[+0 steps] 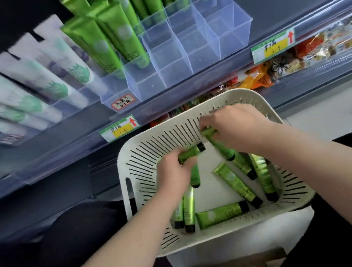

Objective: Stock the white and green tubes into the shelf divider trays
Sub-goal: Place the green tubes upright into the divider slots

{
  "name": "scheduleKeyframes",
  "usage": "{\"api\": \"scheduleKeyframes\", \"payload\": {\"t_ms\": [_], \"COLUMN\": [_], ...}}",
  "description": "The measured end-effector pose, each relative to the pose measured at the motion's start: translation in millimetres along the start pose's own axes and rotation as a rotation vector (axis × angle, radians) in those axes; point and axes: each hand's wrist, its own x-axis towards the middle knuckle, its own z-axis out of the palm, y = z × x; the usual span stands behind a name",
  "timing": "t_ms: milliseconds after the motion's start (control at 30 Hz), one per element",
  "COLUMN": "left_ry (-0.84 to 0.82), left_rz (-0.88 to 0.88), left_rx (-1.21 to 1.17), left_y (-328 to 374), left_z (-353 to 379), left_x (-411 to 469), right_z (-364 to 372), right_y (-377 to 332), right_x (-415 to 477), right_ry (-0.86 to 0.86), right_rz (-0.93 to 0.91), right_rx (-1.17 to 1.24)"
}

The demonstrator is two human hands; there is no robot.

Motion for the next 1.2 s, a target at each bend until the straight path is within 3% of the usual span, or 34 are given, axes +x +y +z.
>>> {"api": "scheduleKeyframes", "payload": {"t_ms": [233, 433, 633, 1033, 1200], "left_ry": [0.224, 0.461, 0.527, 0.358, 0.344], "left_rz": [0.382, 0.592, 0.597, 0.383, 0.334], "left_rx": [0.034, 0.092, 0.142, 0.499, 0.505], "left_y": [69, 143, 190, 208, 204], "left_z": [-117, -191, -215, -198, -193], "left_x": [-19, -13, 41, 145, 155], "right_z": [-47, -112, -157, -170, -172], "right_y": [-24, -33, -27, 0, 4], "right_x": [-20, -10, 17, 70, 87], "right_ry": [0.272, 0.548, 0.775, 0.787, 0.764], "right_rz": [-0.077, -0.097, -0.078, -0.043, -0.029], "right_rx": [0.212, 0.298, 0.305, 0.319, 0.315]}}
